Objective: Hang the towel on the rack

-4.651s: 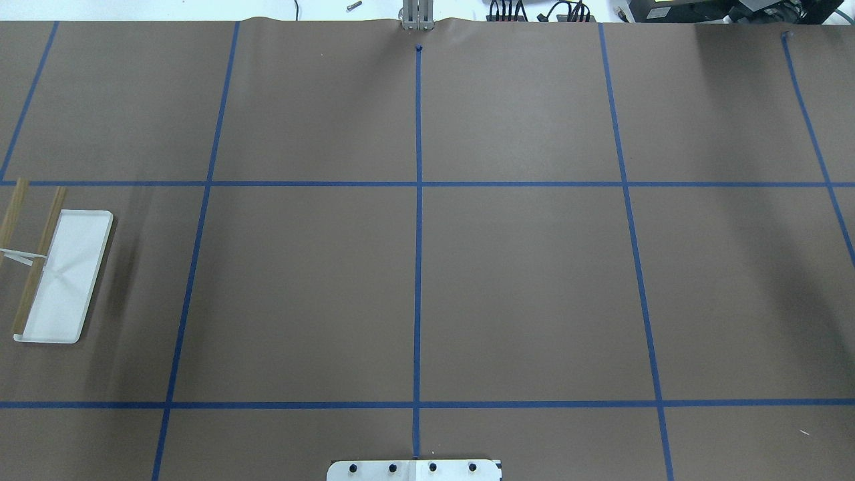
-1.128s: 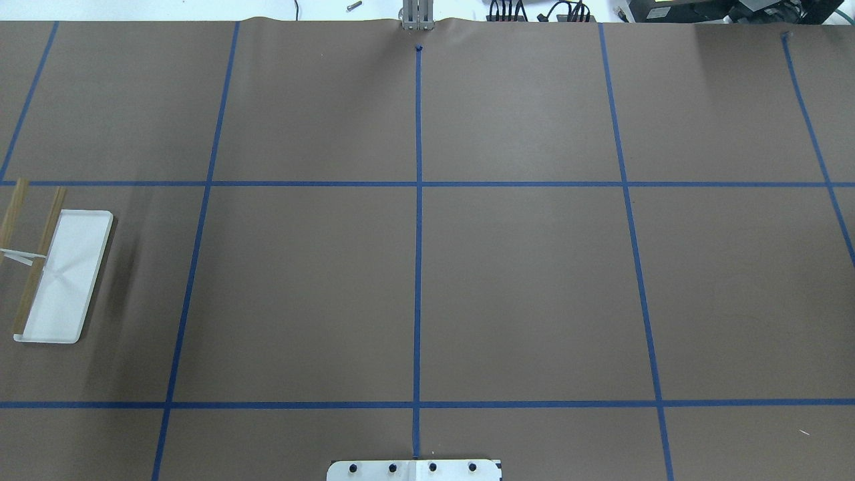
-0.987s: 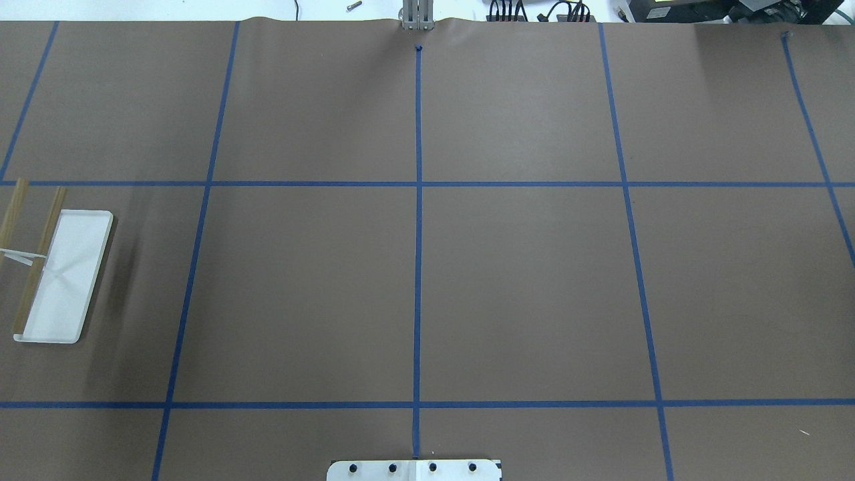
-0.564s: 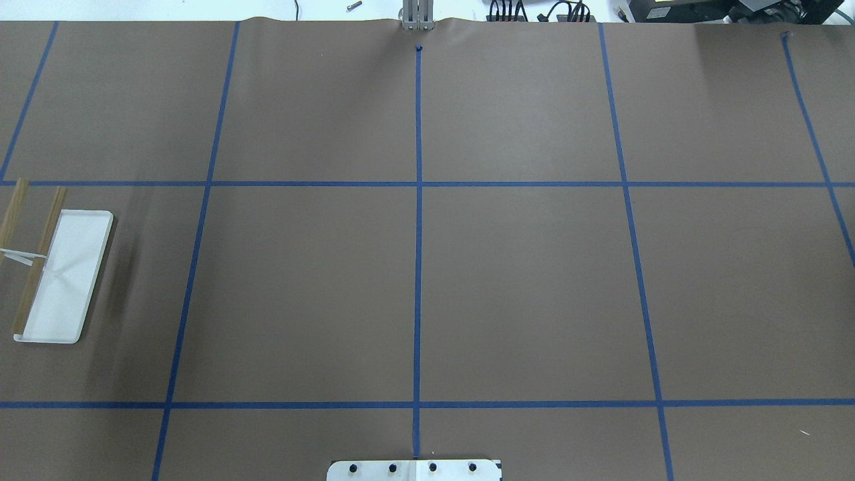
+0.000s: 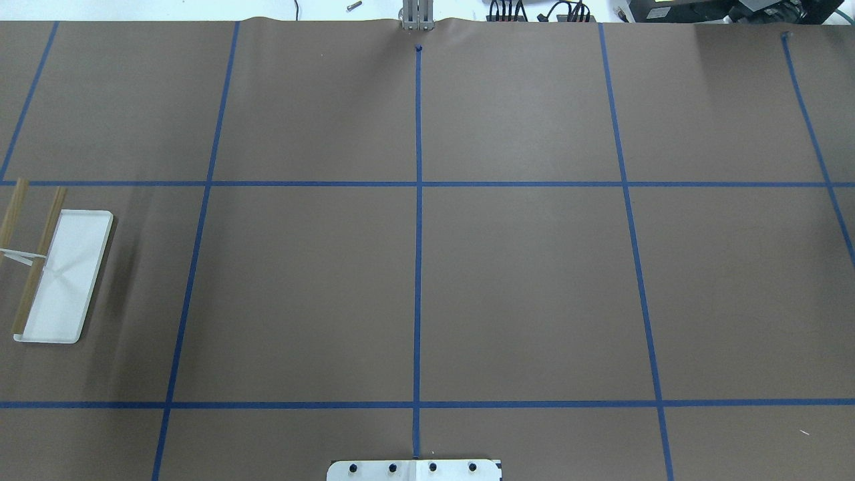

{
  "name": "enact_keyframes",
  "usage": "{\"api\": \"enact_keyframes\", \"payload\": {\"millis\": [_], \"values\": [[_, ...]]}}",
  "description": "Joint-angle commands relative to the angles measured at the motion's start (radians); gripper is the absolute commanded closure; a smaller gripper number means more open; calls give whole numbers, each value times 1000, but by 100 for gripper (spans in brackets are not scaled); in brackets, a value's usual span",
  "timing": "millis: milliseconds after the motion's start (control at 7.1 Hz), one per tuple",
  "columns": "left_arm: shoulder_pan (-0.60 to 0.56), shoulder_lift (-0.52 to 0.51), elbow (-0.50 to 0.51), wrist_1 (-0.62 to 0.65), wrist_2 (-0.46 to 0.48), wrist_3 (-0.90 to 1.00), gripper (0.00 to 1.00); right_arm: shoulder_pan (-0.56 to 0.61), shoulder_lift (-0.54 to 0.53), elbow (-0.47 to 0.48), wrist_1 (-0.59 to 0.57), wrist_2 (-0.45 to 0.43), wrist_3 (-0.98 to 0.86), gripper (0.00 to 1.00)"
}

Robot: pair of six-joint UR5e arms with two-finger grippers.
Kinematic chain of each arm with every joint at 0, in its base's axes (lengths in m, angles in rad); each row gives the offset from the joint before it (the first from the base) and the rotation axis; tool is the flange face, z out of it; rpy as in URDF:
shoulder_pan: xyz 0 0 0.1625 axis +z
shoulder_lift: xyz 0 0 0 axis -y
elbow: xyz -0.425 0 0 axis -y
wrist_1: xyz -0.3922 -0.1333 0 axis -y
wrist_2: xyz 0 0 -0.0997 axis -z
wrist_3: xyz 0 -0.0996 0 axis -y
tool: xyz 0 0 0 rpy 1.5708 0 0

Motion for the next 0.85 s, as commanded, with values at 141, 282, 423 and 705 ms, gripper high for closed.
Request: {"api": "enact_keyframes", "payload": {"millis": [141, 282, 423, 705], "values": [[53, -78, -3, 0, -90, -299, 2, -131, -7, 440, -286, 67, 381, 100], [91, -124, -6, 0, -90, -428, 2, -207, -2, 568, -290, 50, 595, 100], [121, -170, -10, -9, -99, -556, 2, -284, 5, 669, -290, 38, 804, 100], [188, -274, -10, -32, -122, -825, 2, -433, 74, 802, -288, 0, 1166, 100]]}}
